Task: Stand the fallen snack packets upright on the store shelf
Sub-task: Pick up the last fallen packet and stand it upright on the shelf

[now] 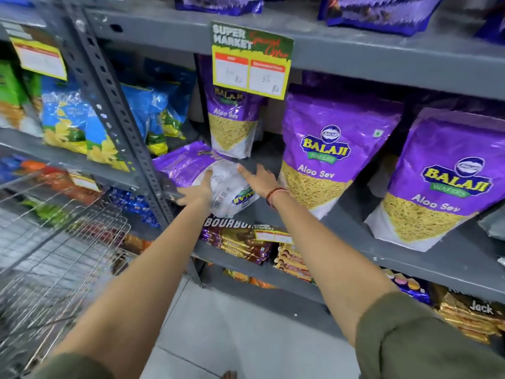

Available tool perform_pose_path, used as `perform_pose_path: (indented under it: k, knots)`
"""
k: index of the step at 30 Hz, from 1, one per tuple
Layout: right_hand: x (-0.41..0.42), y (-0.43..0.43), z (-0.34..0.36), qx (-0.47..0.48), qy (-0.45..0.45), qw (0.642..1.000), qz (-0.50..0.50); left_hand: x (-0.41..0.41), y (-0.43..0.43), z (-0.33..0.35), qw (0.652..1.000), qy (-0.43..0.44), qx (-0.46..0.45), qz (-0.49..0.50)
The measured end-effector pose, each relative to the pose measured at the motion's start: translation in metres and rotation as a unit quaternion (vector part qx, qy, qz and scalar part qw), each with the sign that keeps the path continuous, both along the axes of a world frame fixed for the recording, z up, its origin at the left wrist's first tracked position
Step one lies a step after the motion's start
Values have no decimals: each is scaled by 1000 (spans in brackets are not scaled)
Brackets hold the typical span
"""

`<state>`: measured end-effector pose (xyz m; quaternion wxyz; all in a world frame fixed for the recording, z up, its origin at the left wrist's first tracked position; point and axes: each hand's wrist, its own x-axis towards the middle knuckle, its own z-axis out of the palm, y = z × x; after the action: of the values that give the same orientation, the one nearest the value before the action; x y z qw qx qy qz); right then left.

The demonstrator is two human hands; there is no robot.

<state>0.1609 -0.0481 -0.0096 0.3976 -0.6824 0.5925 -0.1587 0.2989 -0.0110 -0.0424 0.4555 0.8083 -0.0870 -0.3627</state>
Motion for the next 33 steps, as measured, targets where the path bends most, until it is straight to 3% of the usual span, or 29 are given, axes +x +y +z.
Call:
perform_pose_path:
  k: [2,3,5,10,13,15,17,19,22,27,30,33]
  knots:
    - [1,-2,-1,50,-30,998,-16,5,-4,-12,986,166,-31,-17]
    - [3,-2,-3,65,-44,997,-23,15,-10,-32,977,204,-42,-37]
    - [2,0,-3,75,-63,994,-45,19,-11,-44,968,228,-27,-102]
    - [6,-4,-1,94,-113,986,-77,24,19,0,940,249,-46,-229]
    - [2,-14,-9,219,-201,952,-72,43,37,14,931,277,-61,-230]
    - [4,-12,-12,330,-241,913,-17,46,54,25,917,302,-80,-248]
    - [10,-7,-13,379,-306,873,29,46,71,36,895,318,-102,-296]
    - [18,-2,-11,369,-361,856,22,49,79,37,886,313,-110,-323]
    - [26,0,-7,339,-382,860,2,58,78,30,902,279,-95,-315]
    - [28,-7,3,310,-429,848,5,68,63,29,909,257,-155,-289]
    - [27,-13,18,257,-459,850,33,73,48,42,911,203,-209,-293]
    - [27,-26,35,147,-480,865,29,79,25,61,903,154,-281,-285]
